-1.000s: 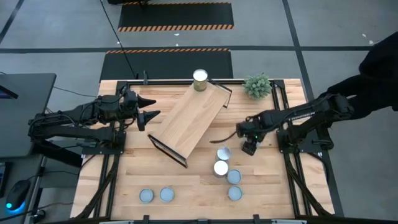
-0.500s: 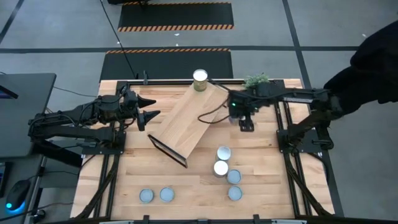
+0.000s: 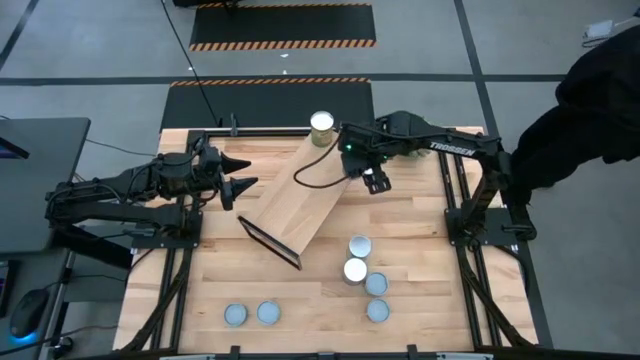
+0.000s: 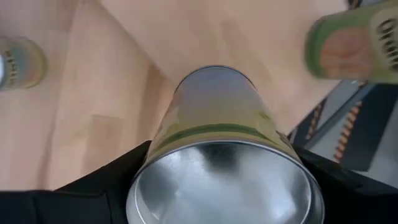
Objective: Pick and place cans onto a shelf
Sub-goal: Put the canned peaches on the shelf
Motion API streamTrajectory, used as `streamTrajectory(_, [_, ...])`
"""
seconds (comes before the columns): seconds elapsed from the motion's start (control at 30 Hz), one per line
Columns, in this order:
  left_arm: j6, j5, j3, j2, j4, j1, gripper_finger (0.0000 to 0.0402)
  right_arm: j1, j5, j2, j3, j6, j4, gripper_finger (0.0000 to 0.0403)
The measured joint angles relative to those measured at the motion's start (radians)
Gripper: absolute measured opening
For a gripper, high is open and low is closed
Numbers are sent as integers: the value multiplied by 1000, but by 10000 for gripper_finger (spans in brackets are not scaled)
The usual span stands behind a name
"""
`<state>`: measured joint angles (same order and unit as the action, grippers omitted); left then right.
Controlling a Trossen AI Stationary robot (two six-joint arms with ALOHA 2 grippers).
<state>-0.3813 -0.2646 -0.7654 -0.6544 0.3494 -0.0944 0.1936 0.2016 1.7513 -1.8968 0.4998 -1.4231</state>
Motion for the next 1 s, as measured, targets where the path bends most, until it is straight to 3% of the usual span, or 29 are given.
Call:
streamTrajectory(0.6, [-14,0,0,0,0,0,299,-2,40,108,-78,142,39,322])
streamTrajectory(1.0, [-26,0,0,0,-1,0,299,-28,-39,112,-80,156,51,324])
